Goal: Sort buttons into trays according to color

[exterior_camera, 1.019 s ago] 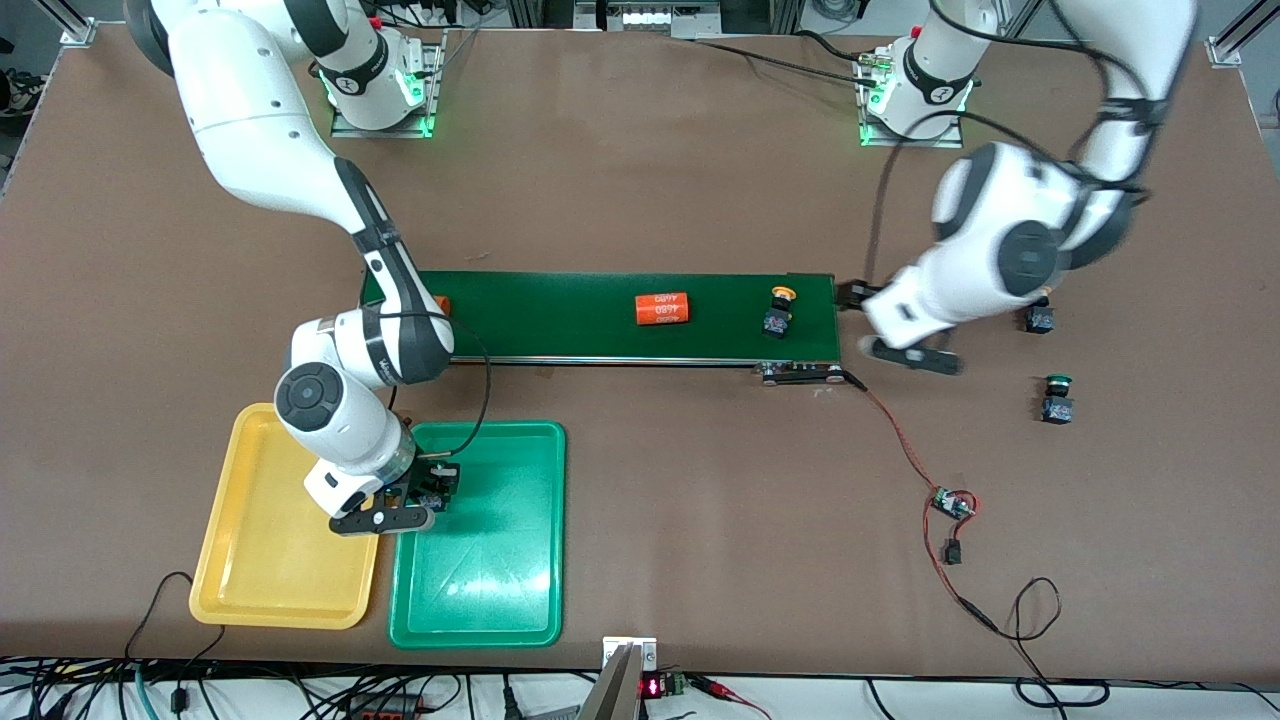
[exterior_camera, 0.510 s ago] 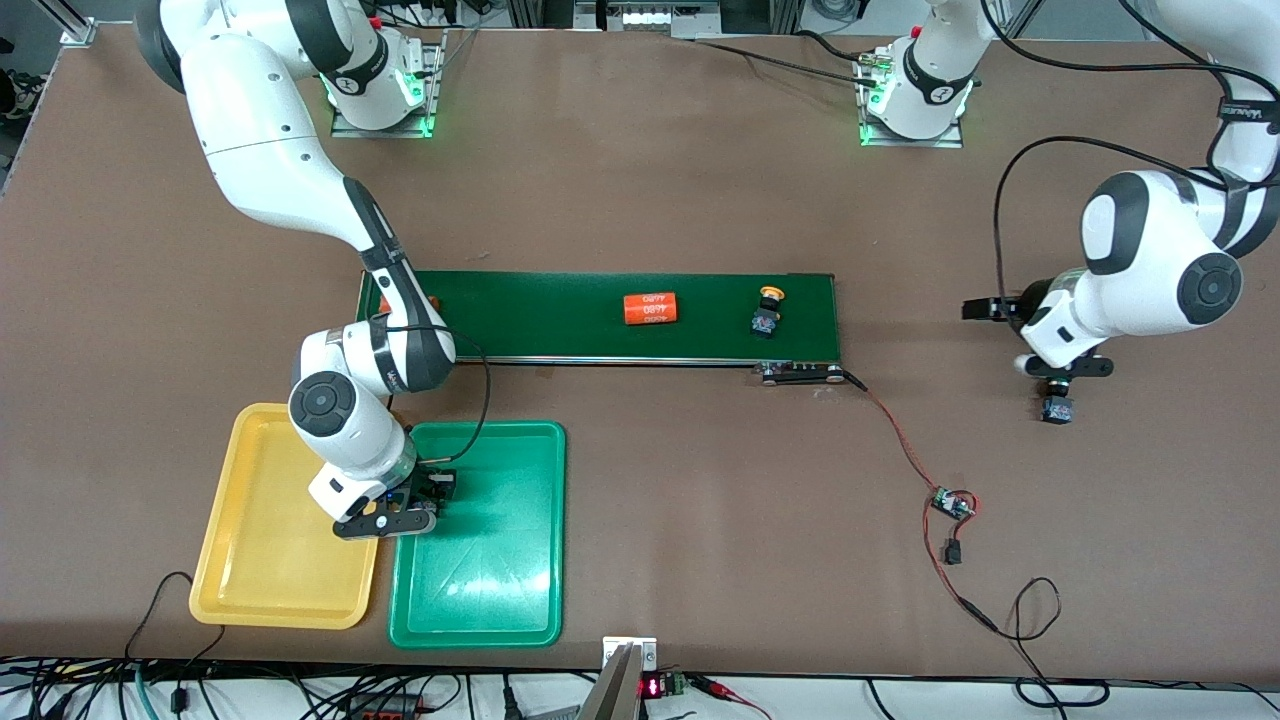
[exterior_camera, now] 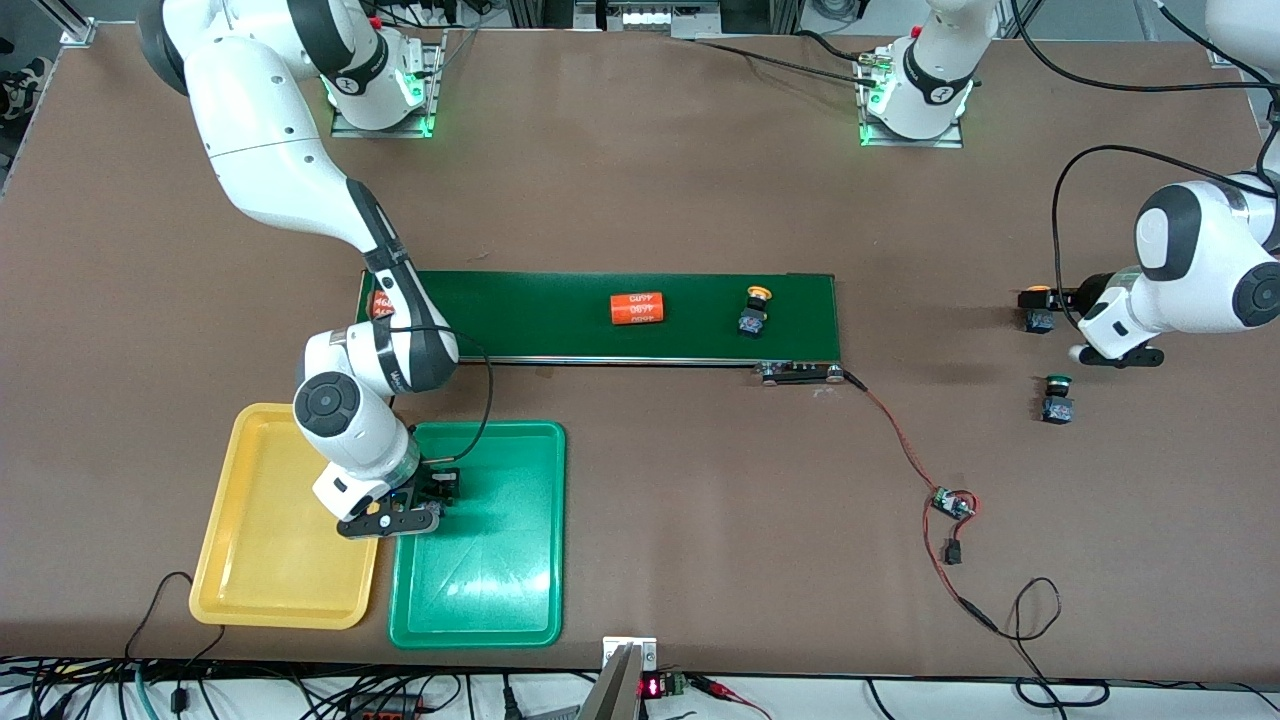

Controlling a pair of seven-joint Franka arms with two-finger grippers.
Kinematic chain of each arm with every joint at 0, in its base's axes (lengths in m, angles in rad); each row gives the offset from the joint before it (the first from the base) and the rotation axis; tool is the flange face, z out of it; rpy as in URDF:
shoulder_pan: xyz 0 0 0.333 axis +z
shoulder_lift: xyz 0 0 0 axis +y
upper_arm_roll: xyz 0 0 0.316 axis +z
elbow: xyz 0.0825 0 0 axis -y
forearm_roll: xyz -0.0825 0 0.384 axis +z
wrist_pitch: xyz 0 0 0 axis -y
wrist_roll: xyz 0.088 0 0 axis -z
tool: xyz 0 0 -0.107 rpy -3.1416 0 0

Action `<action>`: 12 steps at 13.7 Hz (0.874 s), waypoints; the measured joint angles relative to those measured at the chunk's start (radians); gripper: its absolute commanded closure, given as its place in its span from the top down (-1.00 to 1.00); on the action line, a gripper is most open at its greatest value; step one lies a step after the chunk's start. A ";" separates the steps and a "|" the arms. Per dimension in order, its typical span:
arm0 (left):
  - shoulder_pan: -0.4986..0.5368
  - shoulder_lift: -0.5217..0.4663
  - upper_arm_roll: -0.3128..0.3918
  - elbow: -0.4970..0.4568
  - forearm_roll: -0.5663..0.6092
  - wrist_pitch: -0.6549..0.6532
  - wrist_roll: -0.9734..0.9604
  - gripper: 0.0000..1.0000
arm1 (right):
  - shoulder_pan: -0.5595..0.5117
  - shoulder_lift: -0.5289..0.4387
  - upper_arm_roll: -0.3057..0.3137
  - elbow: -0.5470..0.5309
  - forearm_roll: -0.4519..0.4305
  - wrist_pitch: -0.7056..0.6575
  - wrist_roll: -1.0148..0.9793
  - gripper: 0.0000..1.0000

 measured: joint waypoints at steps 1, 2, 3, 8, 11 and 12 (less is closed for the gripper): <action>0.014 0.013 0.000 -0.021 0.002 0.048 0.017 1.00 | 0.006 -0.003 0.003 0.000 0.000 -0.009 0.024 0.85; 0.032 0.030 0.000 -0.046 0.002 0.097 0.038 1.00 | 0.016 -0.013 0.004 0.001 0.000 -0.037 0.047 0.96; 0.052 0.049 0.001 -0.064 0.003 0.135 0.055 1.00 | 0.030 -0.031 0.004 0.002 0.000 -0.083 0.070 1.00; 0.081 0.091 -0.001 -0.076 0.050 0.191 0.081 -0.32 | 0.138 -0.167 0.016 0.007 0.000 -0.307 0.282 1.00; 0.081 0.092 -0.003 -0.097 0.052 0.190 0.082 -1.00 | 0.181 -0.217 0.027 0.007 0.000 -0.387 0.353 1.00; 0.081 0.090 -0.003 -0.101 0.054 0.189 0.082 -1.00 | 0.181 -0.234 0.040 0.007 0.000 -0.419 0.377 1.00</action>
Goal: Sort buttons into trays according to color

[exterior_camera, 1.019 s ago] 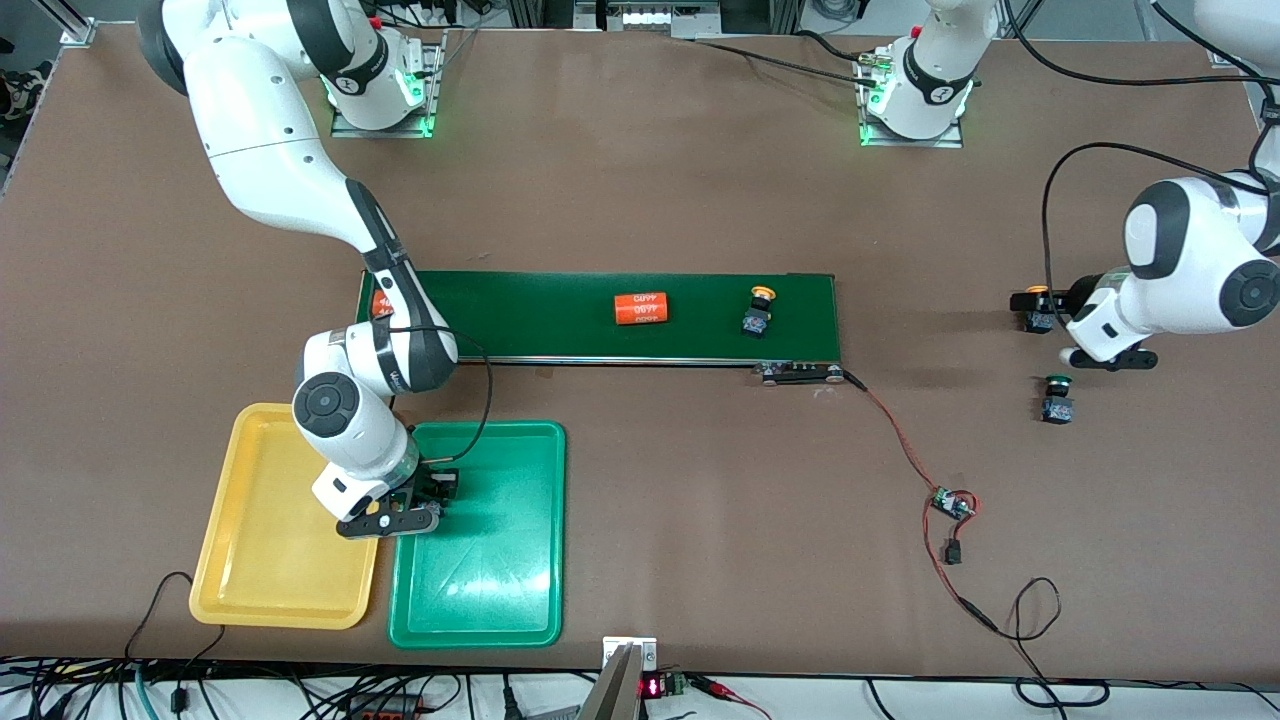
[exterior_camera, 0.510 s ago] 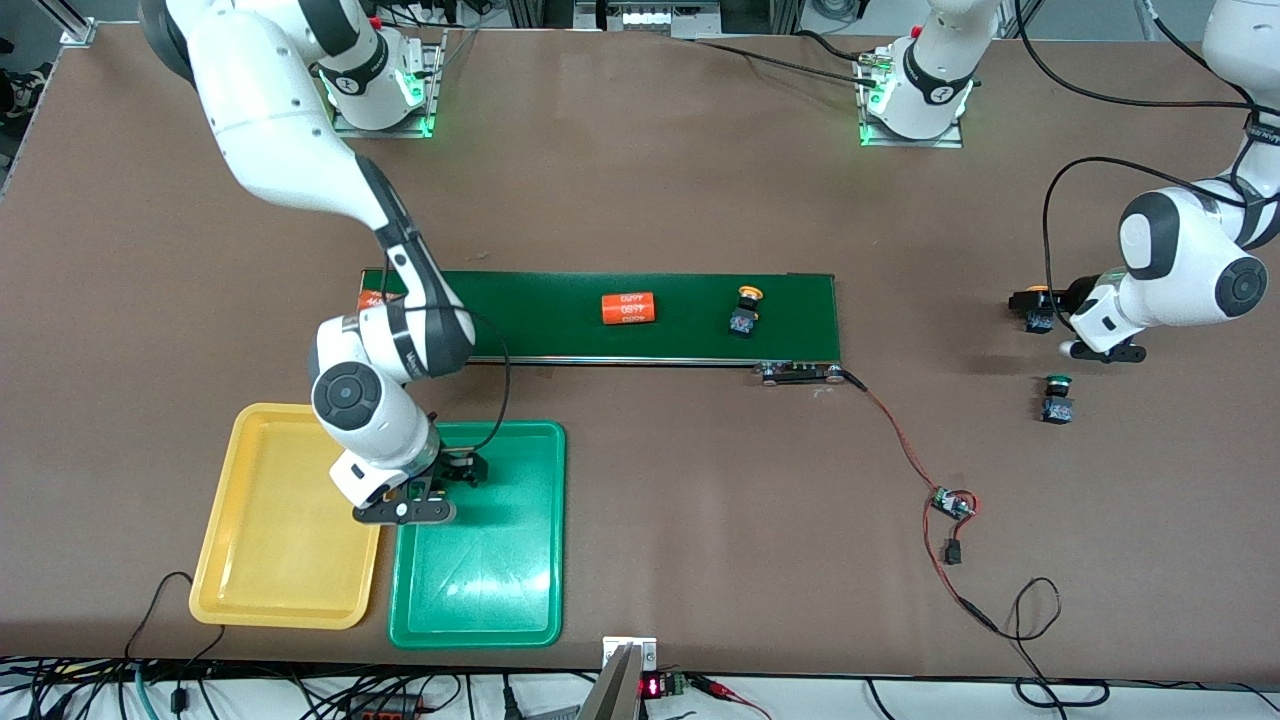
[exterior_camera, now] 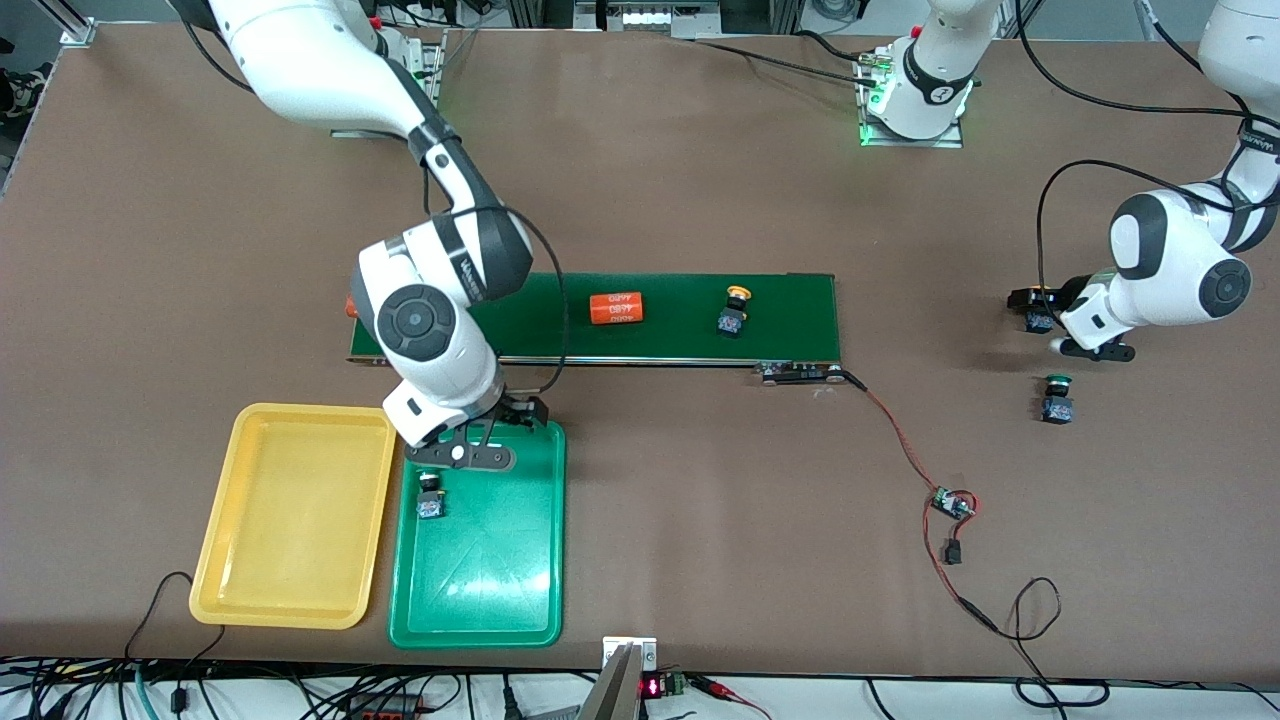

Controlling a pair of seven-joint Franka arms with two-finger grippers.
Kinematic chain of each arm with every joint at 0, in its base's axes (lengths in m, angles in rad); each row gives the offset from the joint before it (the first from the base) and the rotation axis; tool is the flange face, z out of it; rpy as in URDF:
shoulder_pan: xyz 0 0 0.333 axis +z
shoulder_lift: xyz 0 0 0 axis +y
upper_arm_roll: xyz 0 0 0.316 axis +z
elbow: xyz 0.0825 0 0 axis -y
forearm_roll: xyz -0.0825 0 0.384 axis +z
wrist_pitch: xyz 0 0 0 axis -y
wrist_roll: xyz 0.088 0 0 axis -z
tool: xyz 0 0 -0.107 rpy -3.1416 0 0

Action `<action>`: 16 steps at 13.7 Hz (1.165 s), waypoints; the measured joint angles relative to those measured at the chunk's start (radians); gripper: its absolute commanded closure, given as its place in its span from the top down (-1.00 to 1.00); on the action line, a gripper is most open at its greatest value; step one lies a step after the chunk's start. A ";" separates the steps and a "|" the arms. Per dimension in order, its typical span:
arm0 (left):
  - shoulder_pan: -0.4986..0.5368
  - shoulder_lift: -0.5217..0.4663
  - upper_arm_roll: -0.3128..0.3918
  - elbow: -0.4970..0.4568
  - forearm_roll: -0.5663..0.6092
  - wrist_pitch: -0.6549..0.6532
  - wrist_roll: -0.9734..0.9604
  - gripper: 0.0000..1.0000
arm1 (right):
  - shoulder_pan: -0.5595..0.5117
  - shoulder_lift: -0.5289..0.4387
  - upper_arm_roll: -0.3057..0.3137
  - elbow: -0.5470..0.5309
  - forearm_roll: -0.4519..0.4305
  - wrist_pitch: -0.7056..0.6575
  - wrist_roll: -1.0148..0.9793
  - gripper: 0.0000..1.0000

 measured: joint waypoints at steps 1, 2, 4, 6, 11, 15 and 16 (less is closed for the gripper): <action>0.000 -0.004 0.000 0.000 0.000 -0.001 0.000 -1.00 | 0.000 -0.018 0.015 0.000 0.000 -0.030 0.023 1.00; -0.001 -0.012 -0.001 0.000 0.000 -0.002 0.000 -1.00 | -0.001 -0.035 0.035 0.000 0.001 -0.055 0.056 1.00; -0.019 -0.039 -0.009 0.001 0.000 -0.018 0.000 -1.00 | 0.002 -0.060 0.089 -0.009 0.001 -0.070 0.145 1.00; -0.074 -0.086 -0.019 0.004 0.000 -0.051 -0.004 -1.00 | 0.029 -0.083 0.116 -0.042 0.001 -0.069 0.188 1.00; -0.289 -0.216 -0.053 0.027 -0.143 -0.108 -0.071 -1.00 | 0.110 -0.186 0.120 -0.301 0.001 0.146 0.266 1.00; -0.449 -0.224 -0.084 0.049 -0.314 -0.110 -0.209 -1.00 | 0.167 -0.211 0.121 -0.400 0.000 0.207 0.364 1.00; -0.499 -0.221 -0.089 0.049 -0.333 -0.109 -0.264 -1.00 | 0.173 -0.211 0.121 -0.404 0.000 0.209 0.374 1.00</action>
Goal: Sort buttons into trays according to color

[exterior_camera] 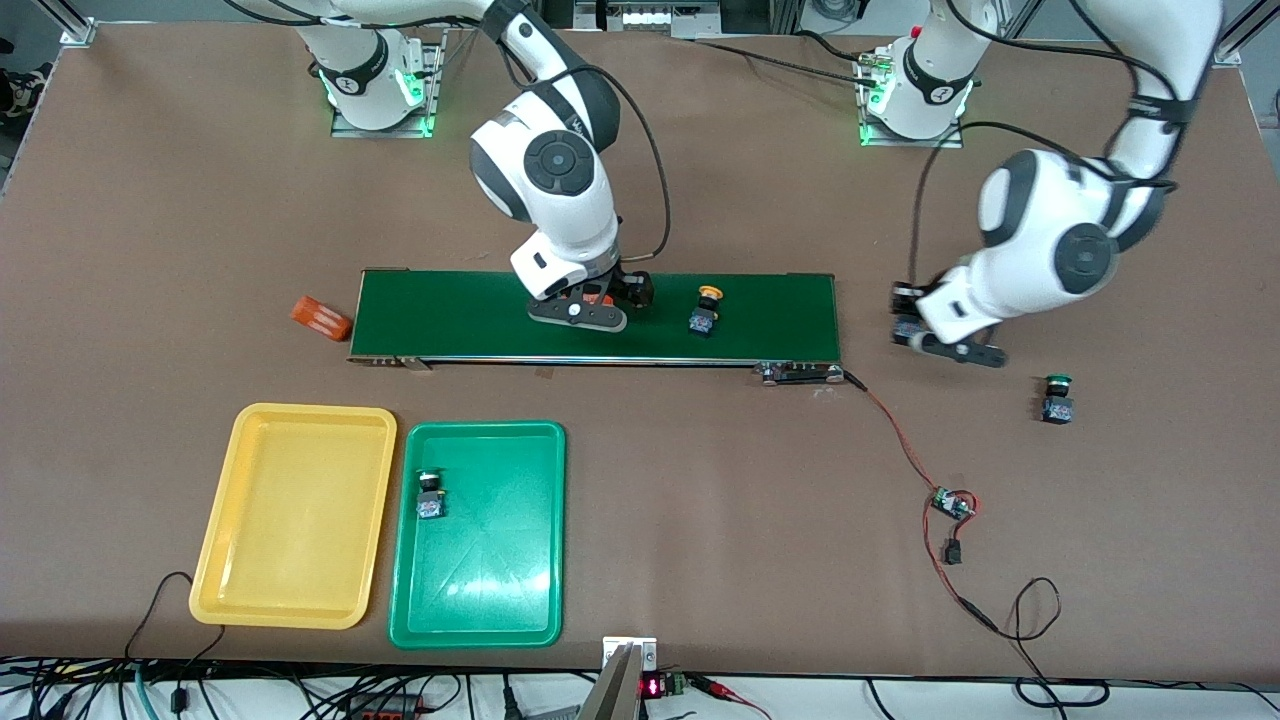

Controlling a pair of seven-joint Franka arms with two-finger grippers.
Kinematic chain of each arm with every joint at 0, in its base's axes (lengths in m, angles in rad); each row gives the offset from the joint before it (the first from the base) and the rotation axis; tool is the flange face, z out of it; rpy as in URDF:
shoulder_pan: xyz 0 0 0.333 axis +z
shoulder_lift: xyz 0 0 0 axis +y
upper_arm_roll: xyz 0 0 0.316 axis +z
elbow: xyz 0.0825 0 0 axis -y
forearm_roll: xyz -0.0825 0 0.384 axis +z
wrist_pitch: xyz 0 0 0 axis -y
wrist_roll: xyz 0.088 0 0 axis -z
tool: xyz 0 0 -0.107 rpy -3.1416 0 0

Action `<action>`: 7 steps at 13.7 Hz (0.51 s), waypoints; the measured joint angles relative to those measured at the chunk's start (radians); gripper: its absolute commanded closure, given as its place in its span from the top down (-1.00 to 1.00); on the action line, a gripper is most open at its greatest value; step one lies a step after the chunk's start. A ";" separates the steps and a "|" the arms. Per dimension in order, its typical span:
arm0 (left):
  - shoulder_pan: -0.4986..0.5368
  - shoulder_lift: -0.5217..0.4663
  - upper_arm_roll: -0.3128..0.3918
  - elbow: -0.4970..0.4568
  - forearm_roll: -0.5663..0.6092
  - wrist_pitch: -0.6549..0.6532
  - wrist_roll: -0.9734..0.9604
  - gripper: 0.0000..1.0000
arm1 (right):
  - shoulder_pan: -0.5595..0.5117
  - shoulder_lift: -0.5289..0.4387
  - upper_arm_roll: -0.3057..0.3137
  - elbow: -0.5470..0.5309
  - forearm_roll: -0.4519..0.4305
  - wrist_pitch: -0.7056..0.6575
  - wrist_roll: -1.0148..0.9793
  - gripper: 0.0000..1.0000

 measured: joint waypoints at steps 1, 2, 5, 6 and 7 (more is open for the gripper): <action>-0.054 0.004 -0.003 0.000 -0.008 0.003 -0.063 -1.00 | 0.002 0.000 0.000 -0.003 0.000 0.000 0.004 1.00; -0.099 0.010 -0.006 0.003 -0.010 0.010 -0.123 -1.00 | 0.001 0.000 -0.001 -0.004 0.000 0.001 0.004 1.00; -0.157 0.048 -0.009 0.044 -0.010 0.021 -0.196 -1.00 | 0.000 0.000 -0.003 -0.005 0.000 0.001 0.013 1.00; -0.157 0.069 -0.008 0.062 -0.010 0.023 -0.196 -1.00 | -0.001 0.001 -0.004 -0.006 0.000 0.001 0.019 1.00; -0.158 0.092 -0.008 0.076 -0.010 0.030 -0.197 -1.00 | -0.002 0.002 -0.004 -0.007 0.000 0.001 0.022 1.00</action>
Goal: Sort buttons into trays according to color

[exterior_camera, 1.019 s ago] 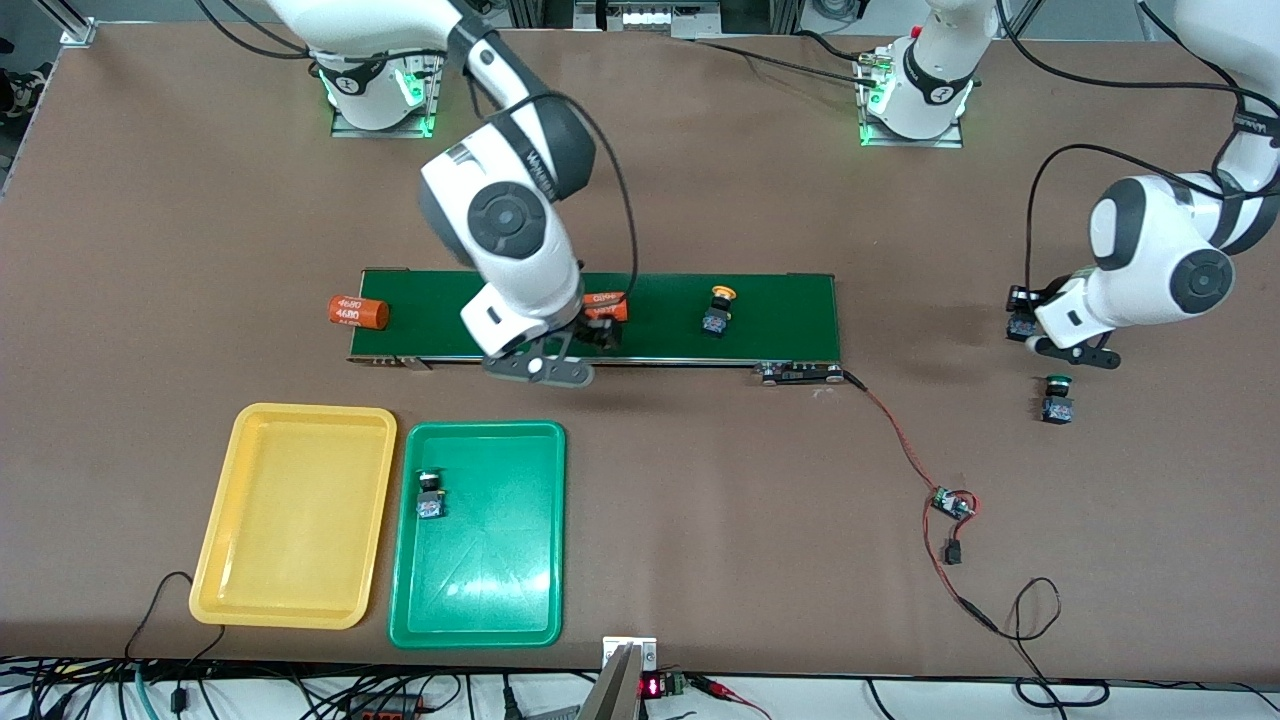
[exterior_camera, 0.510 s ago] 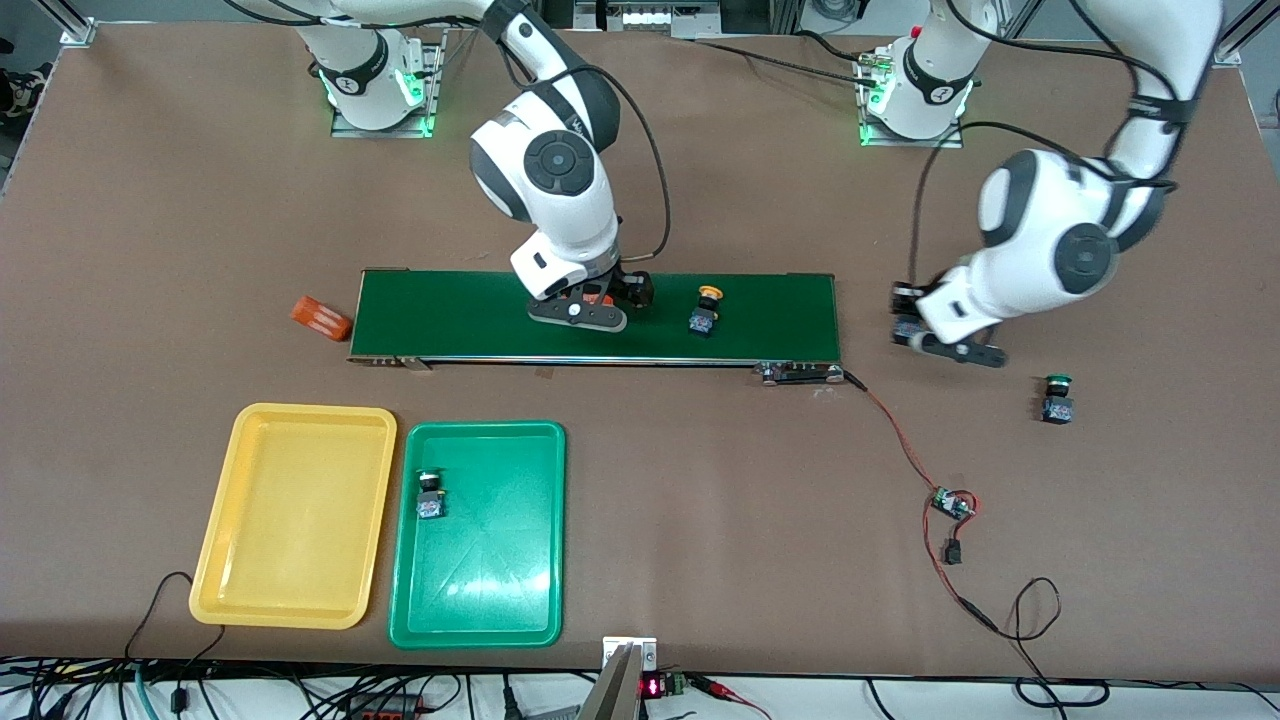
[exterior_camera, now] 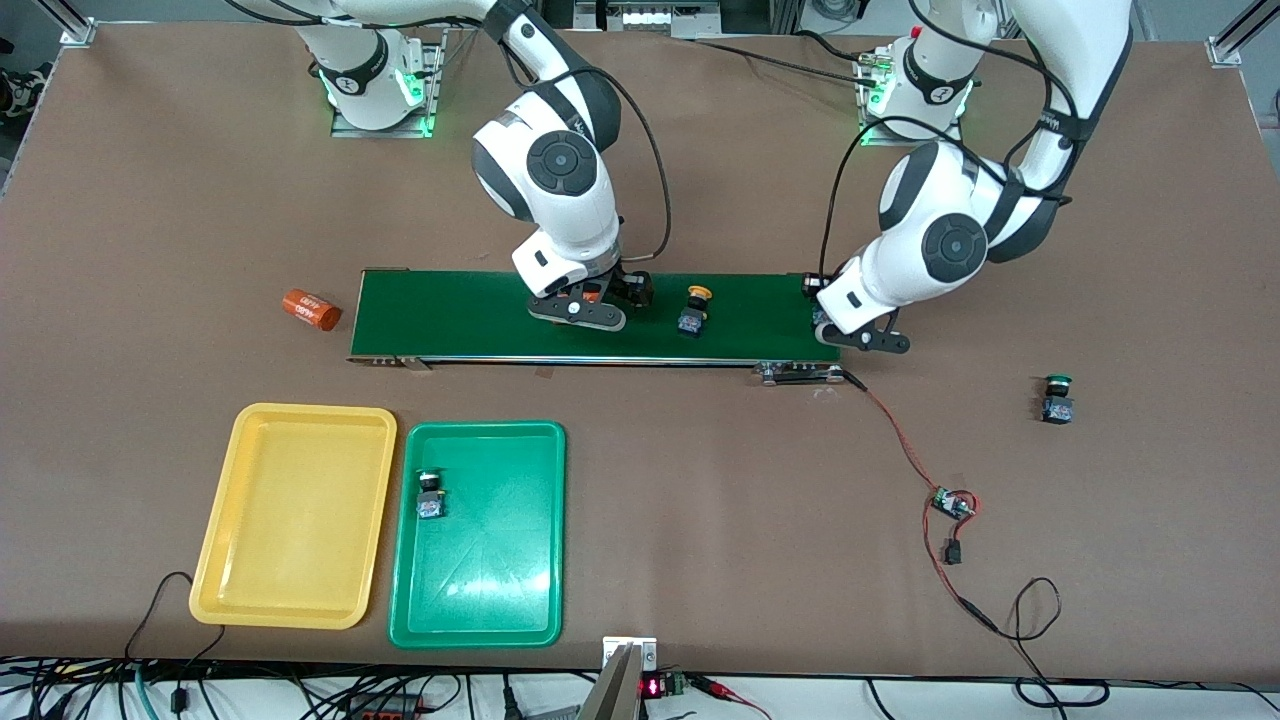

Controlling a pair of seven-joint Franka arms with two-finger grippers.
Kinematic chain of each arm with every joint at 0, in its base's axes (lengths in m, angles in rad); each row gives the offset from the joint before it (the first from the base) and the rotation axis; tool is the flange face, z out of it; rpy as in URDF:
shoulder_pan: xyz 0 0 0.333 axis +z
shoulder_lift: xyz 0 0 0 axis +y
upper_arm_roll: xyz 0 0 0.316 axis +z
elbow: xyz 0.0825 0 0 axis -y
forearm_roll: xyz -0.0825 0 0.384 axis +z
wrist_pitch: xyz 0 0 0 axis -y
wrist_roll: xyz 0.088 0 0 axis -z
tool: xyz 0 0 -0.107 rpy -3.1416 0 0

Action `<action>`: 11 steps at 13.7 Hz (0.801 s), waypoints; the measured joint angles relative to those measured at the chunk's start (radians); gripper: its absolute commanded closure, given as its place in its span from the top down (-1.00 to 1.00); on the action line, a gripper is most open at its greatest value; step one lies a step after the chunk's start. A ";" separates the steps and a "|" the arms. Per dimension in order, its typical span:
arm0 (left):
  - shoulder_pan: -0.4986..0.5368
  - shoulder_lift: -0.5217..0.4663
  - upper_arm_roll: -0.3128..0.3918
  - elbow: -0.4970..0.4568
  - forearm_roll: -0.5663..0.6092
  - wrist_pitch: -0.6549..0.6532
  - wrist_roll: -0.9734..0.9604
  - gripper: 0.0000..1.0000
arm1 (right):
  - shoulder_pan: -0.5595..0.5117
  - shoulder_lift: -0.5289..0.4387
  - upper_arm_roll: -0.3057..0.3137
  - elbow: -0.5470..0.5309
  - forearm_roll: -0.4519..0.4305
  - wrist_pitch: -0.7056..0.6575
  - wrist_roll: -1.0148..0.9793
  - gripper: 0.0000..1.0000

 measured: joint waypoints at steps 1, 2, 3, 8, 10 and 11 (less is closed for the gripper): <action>-0.002 0.023 0.000 0.009 0.000 0.011 -0.010 -1.00 | 0.000 0.002 0.000 -0.001 0.000 0.000 0.002 1.00; -0.005 0.042 0.000 0.015 0.000 0.020 -0.021 -1.00 | 0.000 0.004 0.000 -0.001 0.000 0.001 0.005 1.00; -0.009 0.059 0.000 0.019 0.000 0.031 -0.030 -1.00 | 0.000 0.006 0.000 -0.001 0.000 0.002 0.007 1.00; -0.043 0.090 0.000 0.029 0.000 0.049 -0.077 0.99 | 0.002 0.029 0.000 -0.003 0.000 0.036 0.036 1.00; -0.056 0.088 0.000 0.036 0.000 0.051 -0.084 1.00 | 0.011 0.041 0.001 -0.003 0.000 0.053 0.049 1.00; -0.058 0.084 0.000 0.046 0.000 0.054 -0.086 1.00 | 0.017 0.044 0.002 -0.003 0.000 0.056 0.052 1.00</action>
